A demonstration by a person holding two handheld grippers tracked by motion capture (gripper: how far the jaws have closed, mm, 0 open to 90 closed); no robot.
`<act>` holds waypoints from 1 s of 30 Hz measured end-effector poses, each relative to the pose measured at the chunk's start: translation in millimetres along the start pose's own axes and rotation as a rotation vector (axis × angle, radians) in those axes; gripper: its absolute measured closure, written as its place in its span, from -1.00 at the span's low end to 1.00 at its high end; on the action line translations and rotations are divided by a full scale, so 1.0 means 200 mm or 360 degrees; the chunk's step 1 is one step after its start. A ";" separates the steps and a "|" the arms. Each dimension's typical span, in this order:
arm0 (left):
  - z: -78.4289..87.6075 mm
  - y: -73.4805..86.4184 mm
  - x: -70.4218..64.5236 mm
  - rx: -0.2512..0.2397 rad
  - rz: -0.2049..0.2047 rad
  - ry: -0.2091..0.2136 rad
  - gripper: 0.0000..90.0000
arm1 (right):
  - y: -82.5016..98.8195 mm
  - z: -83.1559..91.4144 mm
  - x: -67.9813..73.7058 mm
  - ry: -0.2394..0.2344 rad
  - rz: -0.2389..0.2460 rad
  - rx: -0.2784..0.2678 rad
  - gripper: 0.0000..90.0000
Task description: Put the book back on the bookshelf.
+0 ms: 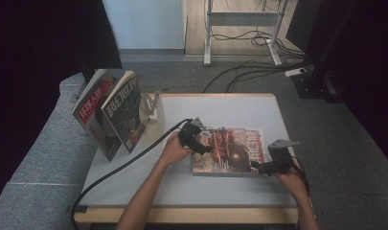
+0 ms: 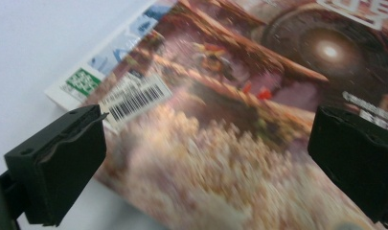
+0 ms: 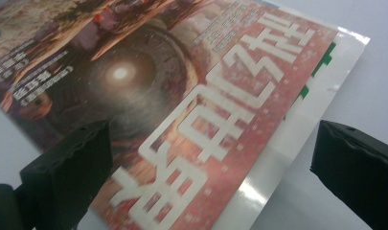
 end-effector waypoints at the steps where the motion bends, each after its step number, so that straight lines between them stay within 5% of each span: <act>1: -0.01 -0.01 0.01 -0.0015 0.0007 0.0008 -1.00 | 0.01 0.01 0.01 -0.0001 0.0001 -0.0001 -0.99; 13: -0.10 -0.03 0.10 -0.0020 0.0051 0.0030 -1.00 | 0.09 0.05 0.08 -0.0025 0.0002 0.0013 -0.99; 30: -0.13 -0.02 0.16 -0.0005 0.0067 -0.0071 -1.00 | 0.12 0.02 0.07 0.0011 0.0018 0.0077 -1.00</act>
Point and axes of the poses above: each handheld gripper's, and its own axes: z roughly backward along the jaws, y roughly out of its underside, x roughly to its left, the point moved 4 cm from there along -z, roughly forward along the jaws, and after that the axes turned 10 degrees about z, right-handed, at the moved point
